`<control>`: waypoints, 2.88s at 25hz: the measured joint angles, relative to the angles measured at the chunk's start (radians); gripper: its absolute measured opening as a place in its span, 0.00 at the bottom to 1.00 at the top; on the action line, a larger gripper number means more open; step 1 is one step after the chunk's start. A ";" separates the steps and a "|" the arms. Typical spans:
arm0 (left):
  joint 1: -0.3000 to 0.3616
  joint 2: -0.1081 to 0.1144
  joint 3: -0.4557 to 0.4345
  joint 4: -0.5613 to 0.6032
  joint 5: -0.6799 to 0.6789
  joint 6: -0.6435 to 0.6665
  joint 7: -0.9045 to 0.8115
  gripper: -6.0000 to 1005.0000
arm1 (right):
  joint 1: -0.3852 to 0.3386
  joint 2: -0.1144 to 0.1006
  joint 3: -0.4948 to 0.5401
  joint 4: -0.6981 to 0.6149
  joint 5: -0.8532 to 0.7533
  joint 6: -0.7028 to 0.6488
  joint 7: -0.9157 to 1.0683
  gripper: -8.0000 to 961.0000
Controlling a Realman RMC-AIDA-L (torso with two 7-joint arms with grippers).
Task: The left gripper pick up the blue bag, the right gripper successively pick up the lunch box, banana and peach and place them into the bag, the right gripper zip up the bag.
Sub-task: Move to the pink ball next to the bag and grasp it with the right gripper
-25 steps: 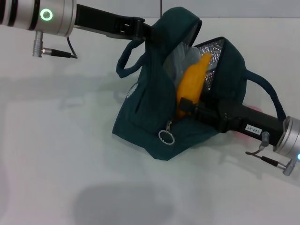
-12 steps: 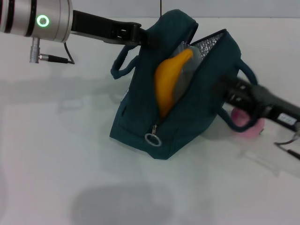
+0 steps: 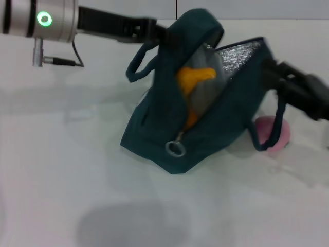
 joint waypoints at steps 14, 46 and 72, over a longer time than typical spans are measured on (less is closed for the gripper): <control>0.031 0.015 -0.001 -0.016 -0.082 0.056 -0.007 0.06 | -0.036 -0.225 0.086 -0.001 -0.003 -0.271 -0.026 0.78; 0.137 0.055 -0.032 -0.023 -0.046 0.027 0.001 0.06 | 0.168 -0.360 0.515 -0.450 -1.200 0.370 0.794 0.77; 0.106 0.045 -0.056 -0.025 -0.025 0.022 0.015 0.06 | 0.284 0.085 0.701 -0.849 -2.212 0.169 1.174 0.73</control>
